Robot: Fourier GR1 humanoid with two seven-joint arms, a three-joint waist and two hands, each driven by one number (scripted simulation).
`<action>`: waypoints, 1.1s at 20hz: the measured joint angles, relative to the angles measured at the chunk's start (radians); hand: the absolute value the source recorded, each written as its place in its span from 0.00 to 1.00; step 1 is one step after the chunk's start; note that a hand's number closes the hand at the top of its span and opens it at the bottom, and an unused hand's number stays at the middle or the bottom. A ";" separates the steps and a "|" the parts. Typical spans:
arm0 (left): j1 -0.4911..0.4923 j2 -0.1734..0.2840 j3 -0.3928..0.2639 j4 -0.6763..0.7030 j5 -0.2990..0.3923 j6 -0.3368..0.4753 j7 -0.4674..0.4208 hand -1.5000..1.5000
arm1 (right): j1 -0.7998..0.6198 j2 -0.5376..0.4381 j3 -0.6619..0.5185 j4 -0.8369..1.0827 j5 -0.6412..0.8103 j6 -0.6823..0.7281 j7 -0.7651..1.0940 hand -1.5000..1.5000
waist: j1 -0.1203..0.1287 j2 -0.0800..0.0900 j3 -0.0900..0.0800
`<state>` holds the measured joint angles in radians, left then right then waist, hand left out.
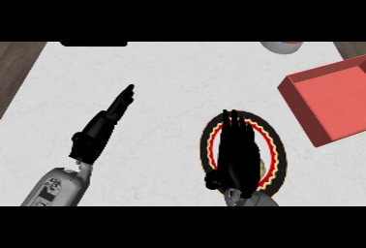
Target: Pick the bell pepper from the plate and place it in the cardboard box
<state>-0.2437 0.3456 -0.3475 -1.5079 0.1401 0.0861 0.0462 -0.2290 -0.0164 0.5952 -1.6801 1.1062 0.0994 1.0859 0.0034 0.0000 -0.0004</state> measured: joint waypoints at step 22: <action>0.048 -0.111 0.116 -0.041 -0.132 -0.117 0.035 0.50 | 0.009 0.014 -0.093 0.235 0.008 -0.092 -0.082 0.00 | -0.002 0.000 0.001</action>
<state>-0.1955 0.2344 -0.2314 -1.5489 0.0084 -0.0311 0.0808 -0.2200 -0.0020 0.5020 -1.4455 1.1146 0.0076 1.0036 0.0015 -0.0002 0.0001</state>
